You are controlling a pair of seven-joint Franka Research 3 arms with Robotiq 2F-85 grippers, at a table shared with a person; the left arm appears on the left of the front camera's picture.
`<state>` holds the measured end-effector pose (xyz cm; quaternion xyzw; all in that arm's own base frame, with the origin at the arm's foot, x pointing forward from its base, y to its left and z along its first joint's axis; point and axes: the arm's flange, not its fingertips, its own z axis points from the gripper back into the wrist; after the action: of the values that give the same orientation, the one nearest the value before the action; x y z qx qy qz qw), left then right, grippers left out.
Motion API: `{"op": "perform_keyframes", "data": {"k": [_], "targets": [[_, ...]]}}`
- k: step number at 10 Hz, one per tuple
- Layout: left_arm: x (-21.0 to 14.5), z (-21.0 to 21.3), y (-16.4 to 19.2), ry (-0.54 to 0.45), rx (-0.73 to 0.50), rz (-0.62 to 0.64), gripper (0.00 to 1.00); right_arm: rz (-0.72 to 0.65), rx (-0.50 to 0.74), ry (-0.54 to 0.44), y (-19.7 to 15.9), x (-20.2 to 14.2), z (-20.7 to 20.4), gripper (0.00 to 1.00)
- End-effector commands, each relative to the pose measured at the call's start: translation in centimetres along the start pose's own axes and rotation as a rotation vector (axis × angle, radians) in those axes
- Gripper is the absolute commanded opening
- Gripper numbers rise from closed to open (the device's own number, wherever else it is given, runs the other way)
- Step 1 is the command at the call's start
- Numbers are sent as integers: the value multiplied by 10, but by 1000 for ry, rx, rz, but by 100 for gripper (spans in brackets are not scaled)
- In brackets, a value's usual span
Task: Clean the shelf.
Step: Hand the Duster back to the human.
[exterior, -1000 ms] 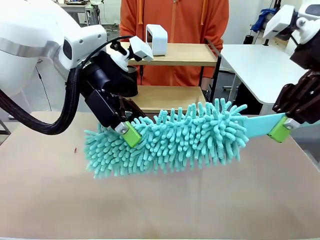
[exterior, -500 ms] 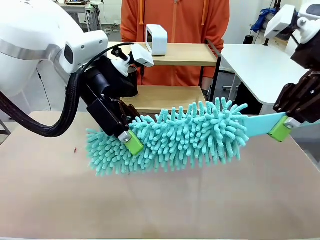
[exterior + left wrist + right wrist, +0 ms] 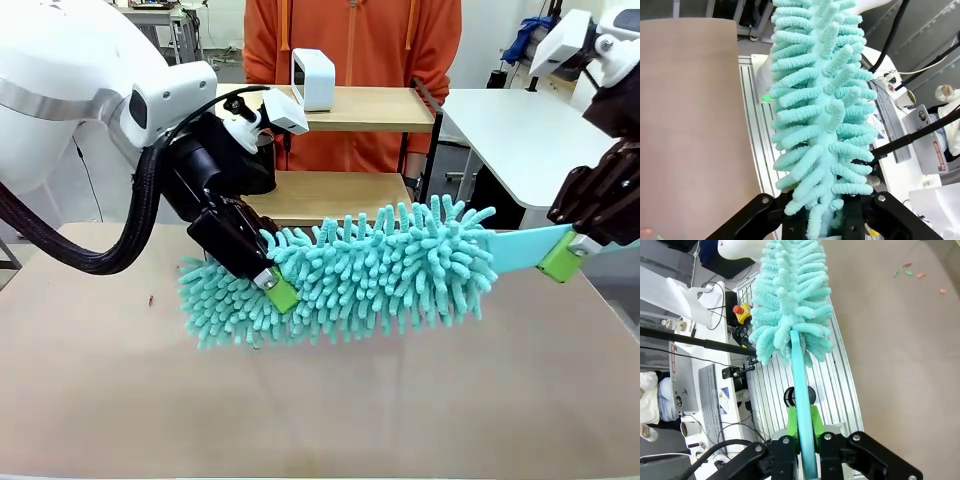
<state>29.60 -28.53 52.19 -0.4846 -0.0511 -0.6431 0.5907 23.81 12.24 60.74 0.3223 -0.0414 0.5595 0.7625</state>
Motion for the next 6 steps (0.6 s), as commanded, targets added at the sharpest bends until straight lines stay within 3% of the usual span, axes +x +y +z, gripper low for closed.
{"op": "perform_keyframes", "data": {"k": [1, 5, 6], "targets": [[-4, -1, 0, -3, 4, -22, 0, 10, 6, -10, 0, -1, 5, 13], [-5, 1, 0, 0, 8, -21, 0, 9, 4, -11, -1, -1, 5, 13], [-6, 1, 0, 3, 12, -19, 0, 5, 8, -16, -2, -3, 6, 71]]}}
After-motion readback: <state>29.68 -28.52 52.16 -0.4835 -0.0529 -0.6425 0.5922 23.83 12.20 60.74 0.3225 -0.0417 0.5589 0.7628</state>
